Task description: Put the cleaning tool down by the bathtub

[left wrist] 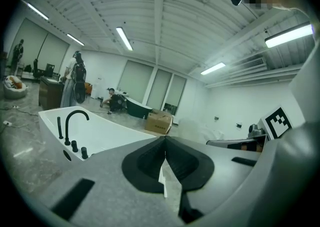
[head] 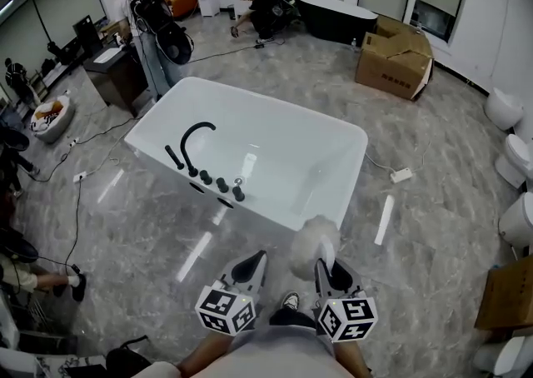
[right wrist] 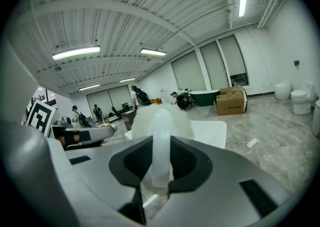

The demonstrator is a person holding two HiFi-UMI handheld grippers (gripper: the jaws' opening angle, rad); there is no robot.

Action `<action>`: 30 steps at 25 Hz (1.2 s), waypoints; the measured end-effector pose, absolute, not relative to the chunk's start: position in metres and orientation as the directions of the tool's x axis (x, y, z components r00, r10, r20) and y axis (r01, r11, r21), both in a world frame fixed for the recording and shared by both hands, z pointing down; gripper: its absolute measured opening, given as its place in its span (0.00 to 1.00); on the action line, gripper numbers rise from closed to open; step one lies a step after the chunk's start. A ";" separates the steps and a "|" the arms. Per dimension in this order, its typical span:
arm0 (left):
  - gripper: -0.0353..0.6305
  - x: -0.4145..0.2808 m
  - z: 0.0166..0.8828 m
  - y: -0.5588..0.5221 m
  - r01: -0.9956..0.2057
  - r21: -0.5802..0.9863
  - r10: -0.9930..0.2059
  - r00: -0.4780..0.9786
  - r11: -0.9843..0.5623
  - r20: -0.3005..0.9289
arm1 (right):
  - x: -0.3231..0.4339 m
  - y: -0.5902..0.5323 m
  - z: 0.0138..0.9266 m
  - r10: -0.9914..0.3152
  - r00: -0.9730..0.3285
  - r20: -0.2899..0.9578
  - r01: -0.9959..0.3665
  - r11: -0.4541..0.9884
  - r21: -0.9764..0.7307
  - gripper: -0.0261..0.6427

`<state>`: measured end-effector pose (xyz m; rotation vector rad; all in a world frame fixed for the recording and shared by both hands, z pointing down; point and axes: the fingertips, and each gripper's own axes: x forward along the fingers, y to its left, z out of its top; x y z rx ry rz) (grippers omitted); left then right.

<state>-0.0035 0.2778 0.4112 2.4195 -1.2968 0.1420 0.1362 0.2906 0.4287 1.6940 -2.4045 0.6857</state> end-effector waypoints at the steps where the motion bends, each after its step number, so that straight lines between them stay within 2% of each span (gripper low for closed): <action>1: 0.06 0.001 0.412 0.273 -0.820 0.289 -0.783 0.564 -0.494 0.263 | 0.140 0.285 0.430 -0.863 -0.370 0.345 -0.916 0.275 -0.292 0.15; 16: 0.06 0.051 0.423 0.249 -0.820 0.285 -0.763 0.569 -0.497 0.307 | 0.187 0.259 0.445 -0.858 -0.373 0.354 -0.906 0.254 -0.339 0.15; 30: 0.06 0.069 0.425 0.179 -0.785 0.293 -0.727 0.617 -0.546 0.301 | 0.191 0.196 0.446 -0.851 -0.368 0.375 -0.911 0.248 -0.331 0.15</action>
